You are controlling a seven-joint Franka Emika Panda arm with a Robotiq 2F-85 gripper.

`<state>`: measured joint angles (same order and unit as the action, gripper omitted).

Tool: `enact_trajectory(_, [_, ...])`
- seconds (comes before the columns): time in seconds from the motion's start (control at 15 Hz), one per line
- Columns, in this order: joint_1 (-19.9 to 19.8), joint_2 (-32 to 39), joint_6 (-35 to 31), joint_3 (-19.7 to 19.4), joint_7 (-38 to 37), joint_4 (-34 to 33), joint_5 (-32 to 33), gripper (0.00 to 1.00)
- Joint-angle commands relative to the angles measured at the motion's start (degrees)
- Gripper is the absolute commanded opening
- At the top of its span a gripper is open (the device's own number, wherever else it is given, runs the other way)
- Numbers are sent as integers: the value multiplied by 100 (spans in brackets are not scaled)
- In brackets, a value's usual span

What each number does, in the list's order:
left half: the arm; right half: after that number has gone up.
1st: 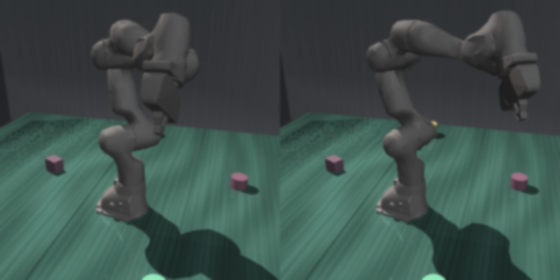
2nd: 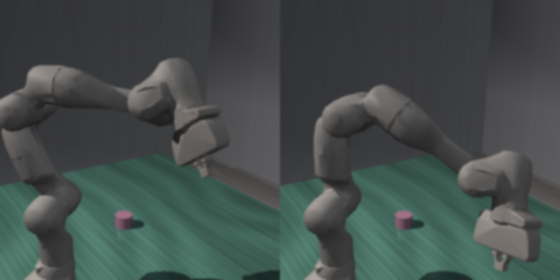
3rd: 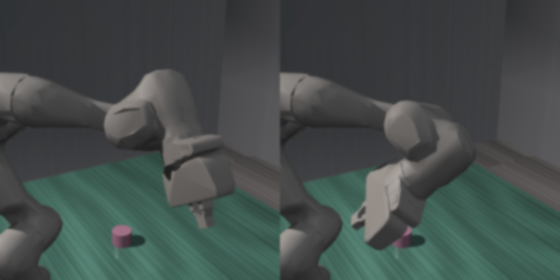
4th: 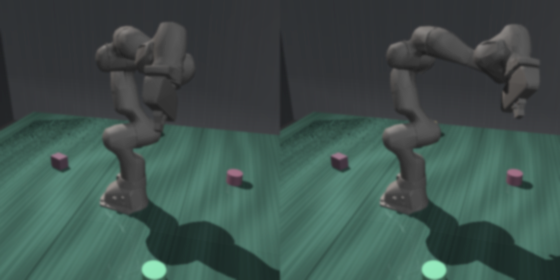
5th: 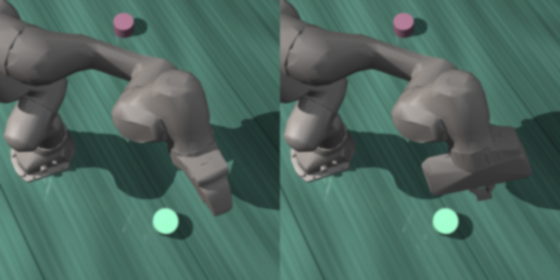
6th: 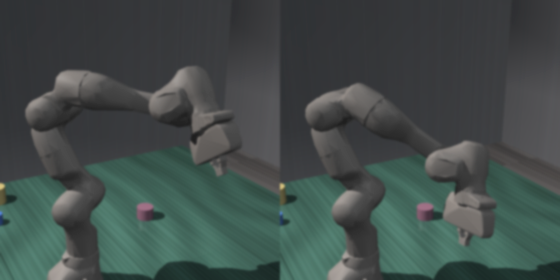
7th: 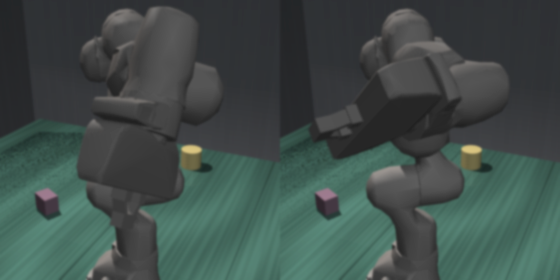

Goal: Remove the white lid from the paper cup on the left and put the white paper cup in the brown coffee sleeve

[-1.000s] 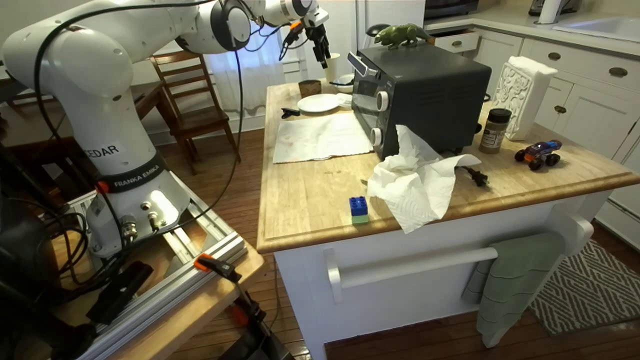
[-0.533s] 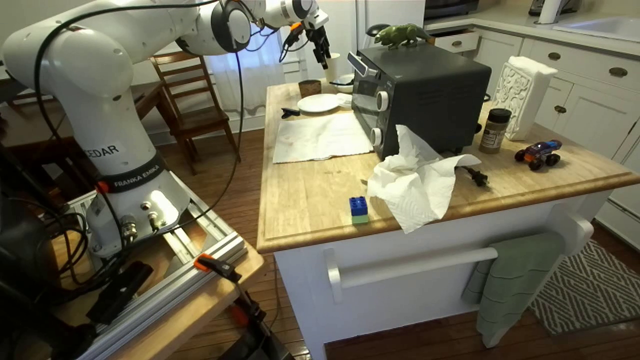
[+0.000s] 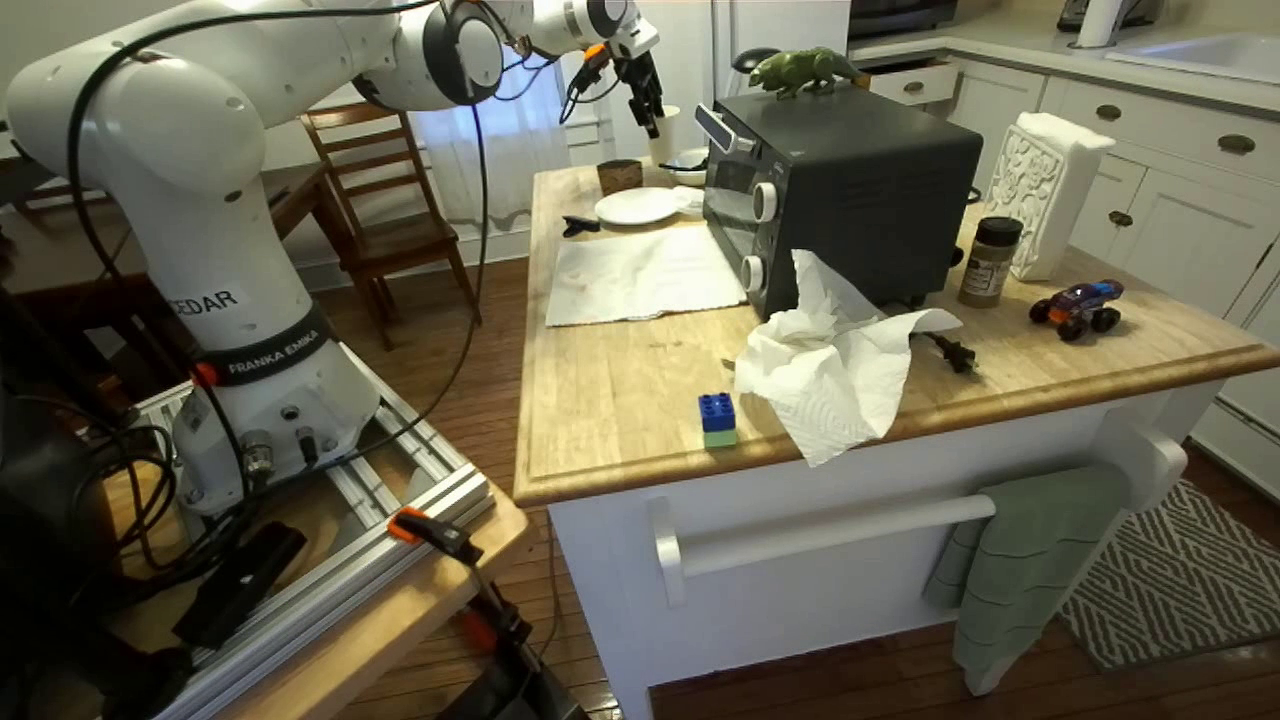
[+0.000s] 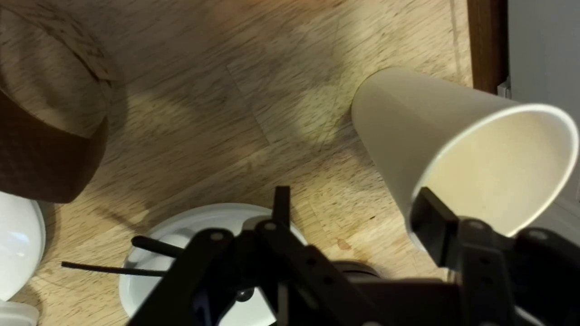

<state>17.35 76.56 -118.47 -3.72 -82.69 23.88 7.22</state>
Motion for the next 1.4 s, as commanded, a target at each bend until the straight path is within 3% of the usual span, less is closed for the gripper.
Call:
enact_trajectory(0.0, [-5, -8, -95, -31, -104, 0, -122, 64])
enact_trajectory(1.07, [-1, -64, -143, -37, -96, -9, -113, 51])
enact_trajectory(1.33, [-1, -55, -143, -29, -84, -9, -118, 41])
